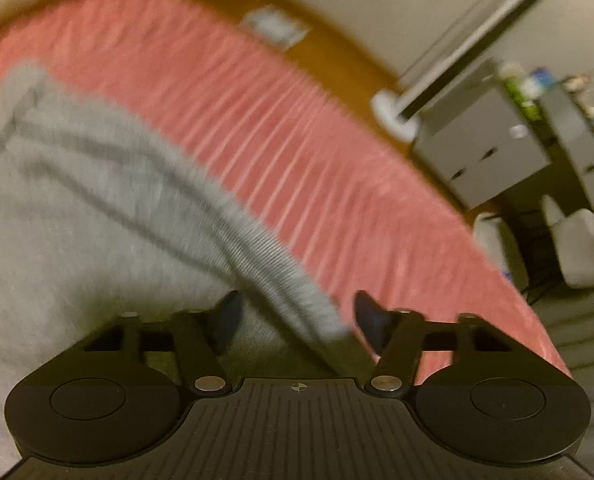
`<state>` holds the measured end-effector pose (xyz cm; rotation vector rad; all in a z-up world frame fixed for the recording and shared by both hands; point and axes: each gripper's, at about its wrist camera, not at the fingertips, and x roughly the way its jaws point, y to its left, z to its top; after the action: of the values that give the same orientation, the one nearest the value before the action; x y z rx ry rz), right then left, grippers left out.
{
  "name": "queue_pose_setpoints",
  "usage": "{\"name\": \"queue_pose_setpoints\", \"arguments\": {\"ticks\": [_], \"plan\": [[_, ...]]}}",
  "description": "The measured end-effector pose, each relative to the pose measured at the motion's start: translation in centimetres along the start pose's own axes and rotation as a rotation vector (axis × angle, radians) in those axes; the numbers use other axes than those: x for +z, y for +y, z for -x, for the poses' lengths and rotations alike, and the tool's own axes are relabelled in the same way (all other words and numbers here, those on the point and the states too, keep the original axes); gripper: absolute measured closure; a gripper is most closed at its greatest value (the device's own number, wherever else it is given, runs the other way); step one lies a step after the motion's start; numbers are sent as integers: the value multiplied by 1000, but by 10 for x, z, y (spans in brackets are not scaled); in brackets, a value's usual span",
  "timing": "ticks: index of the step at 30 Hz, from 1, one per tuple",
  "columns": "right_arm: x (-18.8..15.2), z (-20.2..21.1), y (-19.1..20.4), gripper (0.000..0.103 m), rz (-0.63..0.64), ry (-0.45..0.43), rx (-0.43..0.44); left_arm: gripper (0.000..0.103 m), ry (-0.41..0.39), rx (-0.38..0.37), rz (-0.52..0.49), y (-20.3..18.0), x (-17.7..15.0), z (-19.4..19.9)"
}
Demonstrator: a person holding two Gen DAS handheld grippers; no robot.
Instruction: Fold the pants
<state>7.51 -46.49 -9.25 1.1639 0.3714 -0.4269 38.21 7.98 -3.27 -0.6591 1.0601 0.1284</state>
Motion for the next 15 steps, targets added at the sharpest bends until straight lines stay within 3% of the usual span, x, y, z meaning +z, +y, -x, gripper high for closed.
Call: {"name": "queue_pose_setpoints", "arguments": {"ticks": [1,4,7,9,12,15], "plan": [[0,-2,-1,85,1,4,-5,48,1,7,22,3,1,-4],[0,-4,-2,92,4,-2,-6,92,-32,30,4,5,4,1],[0,3,2,94,19,-34,20,93,-108,-22,-40,4,4,35],[3,14,9,95,33,-57,56,94,-206,-77,-89,4,-5,75],[12,47,19,98,37,-127,143,93,-335,-210,-136,23,-37,147],[21,90,18,98,8,-189,174,93,-377,-296,-148,60,-84,203]]}}
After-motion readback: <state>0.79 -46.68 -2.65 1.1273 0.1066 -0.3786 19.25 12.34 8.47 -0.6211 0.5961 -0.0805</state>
